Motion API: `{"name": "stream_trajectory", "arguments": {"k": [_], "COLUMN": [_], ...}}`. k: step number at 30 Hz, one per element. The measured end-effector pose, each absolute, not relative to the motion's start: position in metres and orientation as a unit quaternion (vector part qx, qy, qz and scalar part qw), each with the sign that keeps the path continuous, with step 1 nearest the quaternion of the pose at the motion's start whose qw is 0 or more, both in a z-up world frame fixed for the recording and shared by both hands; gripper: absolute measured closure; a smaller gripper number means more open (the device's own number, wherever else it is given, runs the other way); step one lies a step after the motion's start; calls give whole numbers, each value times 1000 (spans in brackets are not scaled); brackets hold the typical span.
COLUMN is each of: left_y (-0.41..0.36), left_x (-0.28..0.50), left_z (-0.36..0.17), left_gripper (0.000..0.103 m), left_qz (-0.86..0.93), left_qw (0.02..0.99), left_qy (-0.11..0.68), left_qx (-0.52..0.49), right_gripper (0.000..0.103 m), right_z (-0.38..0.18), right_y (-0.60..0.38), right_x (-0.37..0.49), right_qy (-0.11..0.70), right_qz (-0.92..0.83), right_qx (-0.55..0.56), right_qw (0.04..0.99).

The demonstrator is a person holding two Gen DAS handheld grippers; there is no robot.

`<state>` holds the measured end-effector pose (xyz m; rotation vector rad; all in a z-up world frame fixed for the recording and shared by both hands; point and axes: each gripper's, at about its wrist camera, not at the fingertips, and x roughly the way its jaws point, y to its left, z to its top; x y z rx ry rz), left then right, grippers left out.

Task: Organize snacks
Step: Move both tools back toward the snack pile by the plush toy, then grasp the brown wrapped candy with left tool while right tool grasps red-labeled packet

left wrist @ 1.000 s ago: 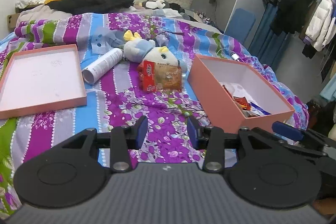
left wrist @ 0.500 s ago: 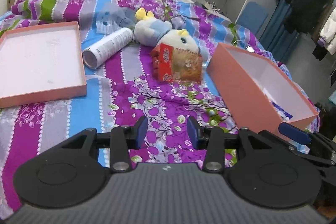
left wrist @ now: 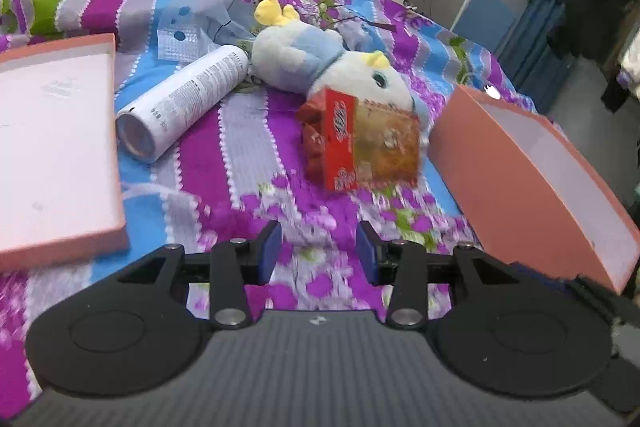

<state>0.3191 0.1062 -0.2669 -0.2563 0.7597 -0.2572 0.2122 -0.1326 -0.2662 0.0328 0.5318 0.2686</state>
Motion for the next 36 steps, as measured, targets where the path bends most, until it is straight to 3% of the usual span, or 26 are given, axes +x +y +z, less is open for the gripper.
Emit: {"name": "stream_trajectory", "arguments": {"k": [2, 15, 25, 29, 32, 34, 36], "left_y": [109, 139, 147, 140, 133, 128, 122], "left_x": [339, 447, 464, 462, 462, 463, 464], "left_z": [-272, -301, -324, -328, -330, -332, -333], "left_gripper": [56, 57, 57, 57, 56, 53, 41], "left_qz": [-129, -101, -121, -128, -133, -142, -146], "left_qw": [910, 904, 886, 884, 880, 874, 872], "left_qy": [370, 362, 371, 370, 373, 382, 383], "left_qx": [-136, -203, -252, -257, -261, -267, -266], "right_gripper": [21, 23, 48, 77, 90, 94, 97], "right_z": [-271, -306, -320, -314, -308, -303, -298], "right_y": [-130, -59, -60, -65, -73, -81, -88], "right_x": [230, 342, 365, 359, 355, 352, 348], "right_qy": [261, 258, 275, 278, 279, 277, 272], "right_qz": [130, 108, 73, 74, 70, 65, 60], "right_qx": [17, -51, -57, -51, -34, -24, -16], "right_qw": [956, 959, 957, 956, 957, 958, 960]}}
